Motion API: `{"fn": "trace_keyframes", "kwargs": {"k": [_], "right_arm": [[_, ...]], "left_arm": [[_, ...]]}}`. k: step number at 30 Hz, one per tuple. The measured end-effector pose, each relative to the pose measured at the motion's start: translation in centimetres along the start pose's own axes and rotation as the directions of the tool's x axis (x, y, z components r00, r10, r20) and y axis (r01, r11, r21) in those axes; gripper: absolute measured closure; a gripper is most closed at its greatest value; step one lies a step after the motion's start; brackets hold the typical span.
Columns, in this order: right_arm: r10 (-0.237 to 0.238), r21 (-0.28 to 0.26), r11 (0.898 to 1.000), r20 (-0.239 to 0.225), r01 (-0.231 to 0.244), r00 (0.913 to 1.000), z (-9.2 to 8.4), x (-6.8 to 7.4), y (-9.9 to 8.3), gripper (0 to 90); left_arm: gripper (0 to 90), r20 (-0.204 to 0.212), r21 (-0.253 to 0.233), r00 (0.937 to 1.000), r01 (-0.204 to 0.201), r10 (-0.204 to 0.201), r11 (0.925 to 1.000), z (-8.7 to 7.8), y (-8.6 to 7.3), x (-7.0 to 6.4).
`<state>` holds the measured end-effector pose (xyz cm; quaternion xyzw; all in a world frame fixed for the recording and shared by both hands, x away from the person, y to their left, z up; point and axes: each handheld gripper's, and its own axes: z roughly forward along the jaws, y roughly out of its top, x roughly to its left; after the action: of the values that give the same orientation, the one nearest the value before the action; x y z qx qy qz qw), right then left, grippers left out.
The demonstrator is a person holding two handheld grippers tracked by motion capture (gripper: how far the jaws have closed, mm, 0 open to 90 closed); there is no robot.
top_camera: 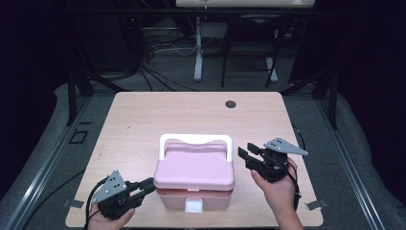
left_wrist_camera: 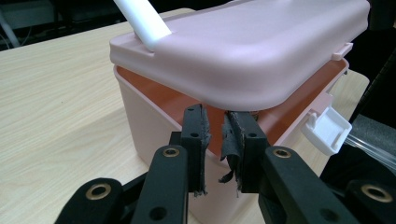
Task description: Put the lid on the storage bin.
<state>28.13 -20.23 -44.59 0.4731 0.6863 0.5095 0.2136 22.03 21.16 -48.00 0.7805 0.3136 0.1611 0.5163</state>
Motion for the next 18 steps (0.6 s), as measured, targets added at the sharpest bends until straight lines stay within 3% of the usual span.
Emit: {"fn": "trace_keyframes", "kwargs": {"k": [18], "right_arm": [[0.002, 0.002, 1.0, 0.003, -0.002, 1.0, 0.08, -0.05, -0.12, 57.5]], "left_arm": [[77.5, 0.004, 0.019, 1.0, -0.002, 0.001, 0.9998, 0.27, -0.75, -0.16]]}}
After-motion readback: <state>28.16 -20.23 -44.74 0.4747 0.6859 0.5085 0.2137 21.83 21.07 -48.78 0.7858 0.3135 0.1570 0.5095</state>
